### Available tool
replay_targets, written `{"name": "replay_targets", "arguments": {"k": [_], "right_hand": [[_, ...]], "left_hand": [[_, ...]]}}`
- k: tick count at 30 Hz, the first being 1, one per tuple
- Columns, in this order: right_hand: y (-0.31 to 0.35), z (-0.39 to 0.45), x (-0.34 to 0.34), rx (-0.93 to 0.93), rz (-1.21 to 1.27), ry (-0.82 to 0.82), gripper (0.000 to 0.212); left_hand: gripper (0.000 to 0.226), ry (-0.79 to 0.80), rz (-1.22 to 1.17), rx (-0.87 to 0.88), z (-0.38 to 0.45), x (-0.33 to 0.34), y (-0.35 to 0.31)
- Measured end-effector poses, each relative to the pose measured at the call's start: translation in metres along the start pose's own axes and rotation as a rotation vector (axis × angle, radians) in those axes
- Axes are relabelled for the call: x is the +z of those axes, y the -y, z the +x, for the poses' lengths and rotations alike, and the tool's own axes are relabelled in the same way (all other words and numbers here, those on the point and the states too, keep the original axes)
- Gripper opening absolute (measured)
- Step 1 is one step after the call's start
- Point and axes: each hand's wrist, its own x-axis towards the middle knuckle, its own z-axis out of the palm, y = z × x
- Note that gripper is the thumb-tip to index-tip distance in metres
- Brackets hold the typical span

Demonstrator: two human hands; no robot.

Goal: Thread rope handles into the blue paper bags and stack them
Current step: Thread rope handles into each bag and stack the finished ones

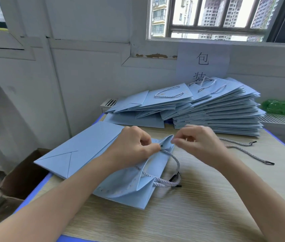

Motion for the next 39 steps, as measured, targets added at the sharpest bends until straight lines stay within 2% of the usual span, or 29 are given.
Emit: {"name": "replay_targets", "arguments": {"k": [2,4,8,15,21,23,26,28,30,32,37,39], "right_hand": [[-0.002,0.0,0.017,0.0,-0.054,0.082,0.003],[-0.004,0.001,0.032,0.009,-0.075,0.068,0.004],[-0.005,0.004,0.035,0.049,0.009,-0.009,0.004],[-0.006,0.004,0.036,0.077,0.115,0.047,0.01],[-0.005,0.007,0.018,0.096,0.116,0.096,0.023],[-0.01,0.008,0.001,0.144,0.158,0.073,0.021],[-0.019,0.009,-0.019,0.216,0.253,-0.05,0.028],[-0.022,0.01,-0.02,0.249,0.204,-0.105,0.025],[-0.024,0.01,-0.013,0.266,0.026,-0.119,0.021],[-0.019,0.008,-0.005,0.237,-0.172,-0.066,0.026],[0.003,-0.002,0.019,0.092,-0.116,0.379,0.034],[0.005,-0.002,0.026,0.062,-0.209,0.377,0.036]], "left_hand": [[0.039,-0.021,-0.014,0.008,0.0,0.0,0.003],[0.05,-0.02,-0.02,0.029,0.0,0.0,0.004],[0.034,-0.043,-0.036,0.037,0.001,-0.001,0.006],[0.012,-0.032,-0.064,0.052,0.002,0.0,0.009],[0.023,-0.026,-0.037,0.081,0.005,0.005,0.018],[0.031,-0.003,0.009,0.091,0.006,0.005,0.021],[0.037,0.004,0.068,0.093,0.007,0.002,0.023],[0.033,0.025,0.08,0.074,0.007,0.002,0.023],[0.031,0.091,0.133,0.068,0.007,0.005,0.023],[0.029,0.139,0.181,0.067,0.006,0.007,0.024],[0.026,0.15,0.103,0.134,0.006,0.018,0.025],[0.024,0.127,0.119,0.179,0.008,0.022,0.026]]}}
